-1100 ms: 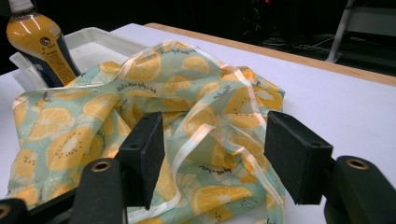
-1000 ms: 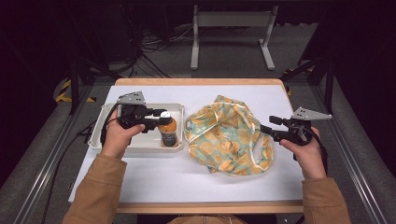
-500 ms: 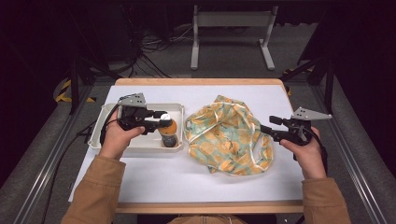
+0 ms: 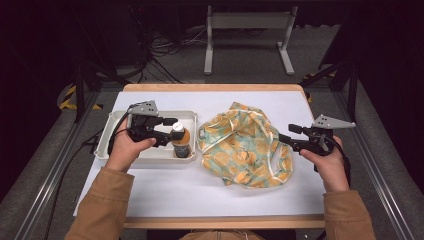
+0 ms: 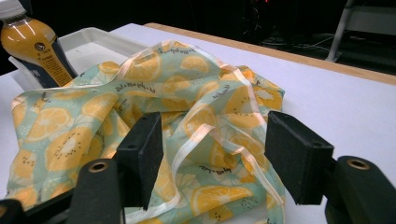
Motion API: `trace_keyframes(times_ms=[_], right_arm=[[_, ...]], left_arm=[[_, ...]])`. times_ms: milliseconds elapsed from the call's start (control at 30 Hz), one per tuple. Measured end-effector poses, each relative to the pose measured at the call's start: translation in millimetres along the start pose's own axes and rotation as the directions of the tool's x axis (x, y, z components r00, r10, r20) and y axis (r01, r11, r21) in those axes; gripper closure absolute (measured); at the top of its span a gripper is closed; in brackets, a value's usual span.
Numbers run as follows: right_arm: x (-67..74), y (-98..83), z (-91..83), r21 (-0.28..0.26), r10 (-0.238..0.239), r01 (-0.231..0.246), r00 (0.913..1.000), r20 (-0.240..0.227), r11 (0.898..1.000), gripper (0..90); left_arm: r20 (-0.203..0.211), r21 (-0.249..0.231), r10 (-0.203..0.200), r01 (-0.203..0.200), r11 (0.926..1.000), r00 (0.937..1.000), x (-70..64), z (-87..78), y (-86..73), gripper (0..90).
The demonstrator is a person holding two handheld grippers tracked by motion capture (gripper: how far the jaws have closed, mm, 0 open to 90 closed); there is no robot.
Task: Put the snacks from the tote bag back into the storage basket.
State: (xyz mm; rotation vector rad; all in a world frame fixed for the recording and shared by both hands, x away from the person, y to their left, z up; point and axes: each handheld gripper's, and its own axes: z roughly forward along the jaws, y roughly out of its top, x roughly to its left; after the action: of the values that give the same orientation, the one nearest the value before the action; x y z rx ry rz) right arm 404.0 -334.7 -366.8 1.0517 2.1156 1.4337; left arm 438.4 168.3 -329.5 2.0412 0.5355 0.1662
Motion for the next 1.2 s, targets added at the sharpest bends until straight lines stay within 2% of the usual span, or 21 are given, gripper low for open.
trace_keyframes(times_ms=[67, 233, 433, 600, 800, 867, 933, 1067, 1200], right_arm=[[0.1, 0.0, 0.3, -0.001, 0.001, -0.001, 1.0, 0.0, 1.0, 37.5], [0.3, 0.9, 2.1, -0.002, -0.004, 0.004, 1.0, -0.005, 1.0, 37.1], [0.2, 2.7, 4.7, -0.001, -0.013, 0.013, 0.9999, -0.006, 1.0, 37.0], [0.9, 4.1, 3.2, -0.008, -0.017, 0.017, 0.9998, -0.005, 1.0, 37.0], [-0.8, 5.2, -2.6, -0.016, -0.022, 0.022, 0.9998, 0.006, 1.0, 37.0], [-1.4, 5.3, -4.8, -0.02, -0.02, 0.02, 0.9998, 0.008, 1.0, 37.0], [-1.7, 6.2, -7.4, -0.023, -0.021, 0.022, 0.9997, 0.014, 0.999, 37.0], [0.0, 7.3, -9.4, -0.027, -0.024, 0.024, 0.9996, 0.015, 0.999, 37.0], [3.0, 8.4, -11.0, -0.031, -0.026, 0.026, 0.9997, 0.0, 0.999, 37.1]], left_arm=[[-0.017, -0.014, -0.008, 0.007, 0.9999, 0.9998, 0.0, -1.7, 0.5, 23.2], [-0.042, -0.079, -0.036, 0.033, 0.9963, 0.9984, -2.5, -17.4, 1.2, 19.3], [-0.081, -0.114, -0.034, 0.025, 0.9932, 0.9961, -10.4, -37.2, 1.9, 17.4], [-0.108, -0.119, -0.033, 0.02, 0.9927, 0.9936, -15.3, -48.6, -1.4, 16.8], [-0.155, -0.128, -0.049, 0.029, 0.9913, 0.9866, -17.9, -66.1, -14.1, 15.5], [-0.168, -0.123, -0.049, 0.028, 0.992, 0.9846, -17.0, -71.1, -19.7, 14.5], [-0.193, -0.109, -0.049, 0.028, 0.9936, 0.98, -16.8, -75.0, -26.0, 12.5], [-0.201, -0.11, -0.079, 0.058, 0.9923, 0.9763, -15.4, -84.1, -39.7, 12.3], [-0.217, -0.114, -0.094, 0.07, 0.991, 0.9717, -14.1, -92.1, -49.8, 11.6]])
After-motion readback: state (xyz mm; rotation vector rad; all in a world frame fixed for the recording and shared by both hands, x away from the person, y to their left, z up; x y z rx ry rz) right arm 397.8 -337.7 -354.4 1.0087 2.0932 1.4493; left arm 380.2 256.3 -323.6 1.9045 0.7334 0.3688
